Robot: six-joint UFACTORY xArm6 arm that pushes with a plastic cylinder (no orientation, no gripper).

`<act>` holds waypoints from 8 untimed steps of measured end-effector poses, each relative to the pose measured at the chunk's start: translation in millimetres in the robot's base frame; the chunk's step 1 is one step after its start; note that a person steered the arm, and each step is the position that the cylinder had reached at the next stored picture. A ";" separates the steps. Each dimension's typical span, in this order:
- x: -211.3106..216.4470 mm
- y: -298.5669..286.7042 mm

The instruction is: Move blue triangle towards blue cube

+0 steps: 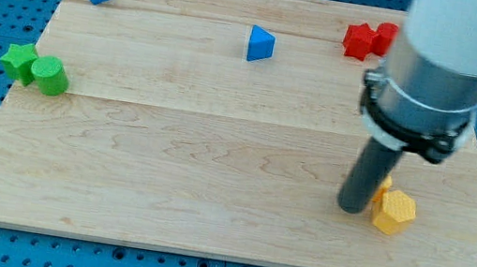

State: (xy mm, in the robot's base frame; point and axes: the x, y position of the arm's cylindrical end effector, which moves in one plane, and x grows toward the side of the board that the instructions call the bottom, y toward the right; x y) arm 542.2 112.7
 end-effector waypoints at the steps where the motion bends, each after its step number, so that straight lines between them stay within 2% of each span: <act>1: -20.8 -63.5; 2: -92.6 -77.4; 3: -182.5 -76.6; 4: -212.6 -109.9; 5: -234.1 -117.9; 7: -260.3 -70.5; 8: -265.4 -90.5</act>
State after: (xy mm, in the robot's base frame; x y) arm 276.8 22.2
